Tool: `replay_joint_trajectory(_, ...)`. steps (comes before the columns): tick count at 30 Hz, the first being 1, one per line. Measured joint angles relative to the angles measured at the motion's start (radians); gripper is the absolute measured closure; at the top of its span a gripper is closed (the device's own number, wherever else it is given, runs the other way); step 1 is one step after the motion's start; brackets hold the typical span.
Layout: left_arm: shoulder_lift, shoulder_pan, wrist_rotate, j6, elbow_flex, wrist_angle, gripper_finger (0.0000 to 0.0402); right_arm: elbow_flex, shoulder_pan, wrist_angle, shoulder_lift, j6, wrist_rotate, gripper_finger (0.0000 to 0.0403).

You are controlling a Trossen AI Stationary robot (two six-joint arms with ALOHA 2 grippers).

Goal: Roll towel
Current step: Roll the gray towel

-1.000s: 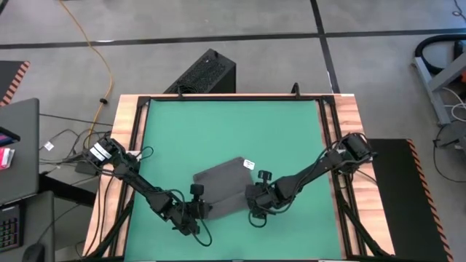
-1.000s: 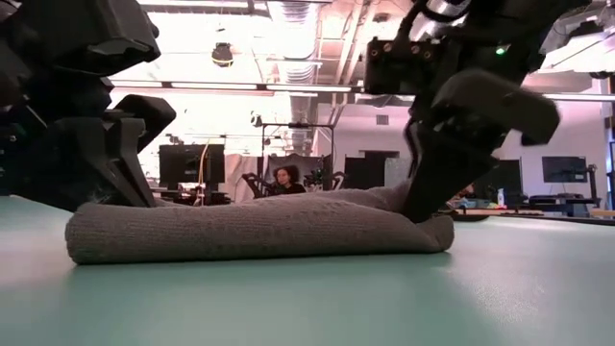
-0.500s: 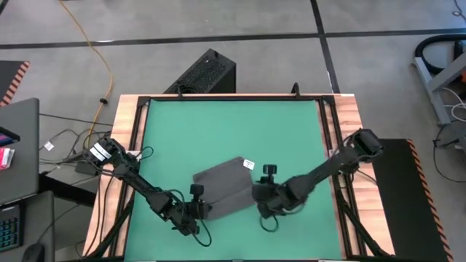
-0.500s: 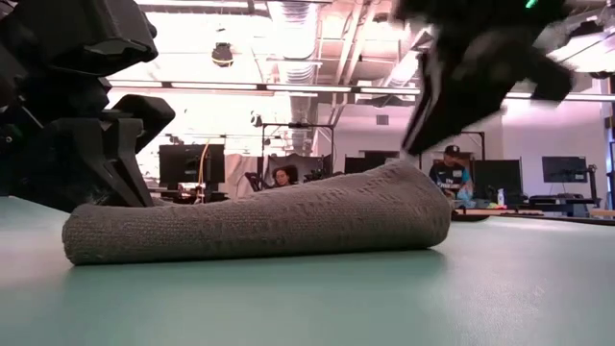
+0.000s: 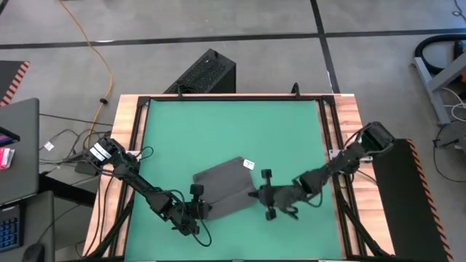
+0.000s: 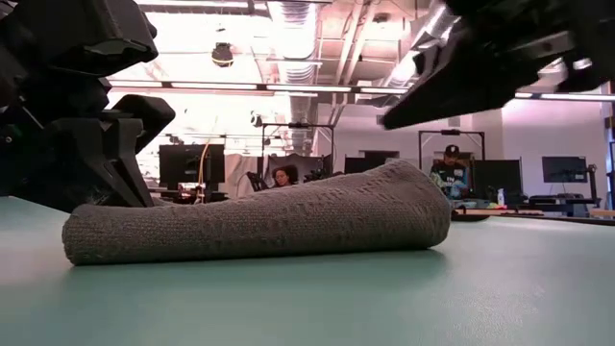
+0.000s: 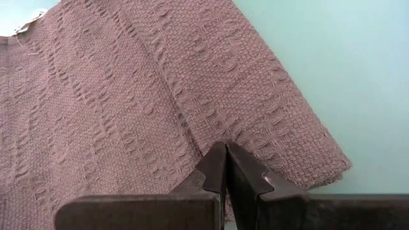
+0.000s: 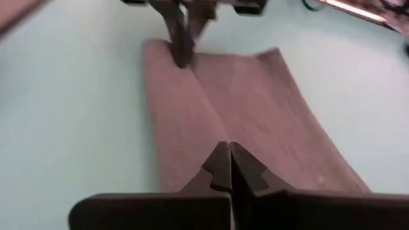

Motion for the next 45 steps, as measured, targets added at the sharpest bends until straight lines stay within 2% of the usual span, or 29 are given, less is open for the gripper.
replay_joint_trajectory(3, 0.000, 0.000, 0.000, 0.000, 0.000, 0.000, 0.0401, -0.020, -0.059, 0.083, 0.007, -0.031, -0.115, 0.0396)
replay_joint_trajectory(6, 0.000, 0.000, -0.001, -0.008, 0.000, -0.002, 0.0401, -0.020, -0.102, 0.081, 0.017, -0.033, -0.209, 0.0396)
replay_joint_trajectory(12, 0.001, 0.000, -0.002, -0.008, 0.000, -0.006, 0.0401, -0.017, -0.141, 0.086, 0.061, -0.053, -0.248, 0.0396)
replay_joint_trajectory(22, 0.001, 0.002, 0.003, -0.009, 0.000, -0.039, 0.0401, -0.016, -0.143, 0.176, 0.247, 0.026, -0.250, 0.0396)
replay_joint_trajectory(27, 0.001, 0.002, 0.005, 0.012, 0.000, -0.063, 0.0401, -0.015, -0.123, 0.184, 0.298, 0.153, -0.208, 0.0396)
replay_joint_trajectory(37, -0.001, 0.028, -0.005, 0.147, 0.003, -0.140, 0.0401, -0.015, -0.005, 0.158, 0.317, 0.466, 0.053, 0.0397)
replay_joint_trajectory(45, -0.001, 0.099, 0.007, 0.317, 0.000, -0.099, 0.0401, -0.019, 0.063, 0.161, 0.319, 0.628, 0.131, 0.0397)
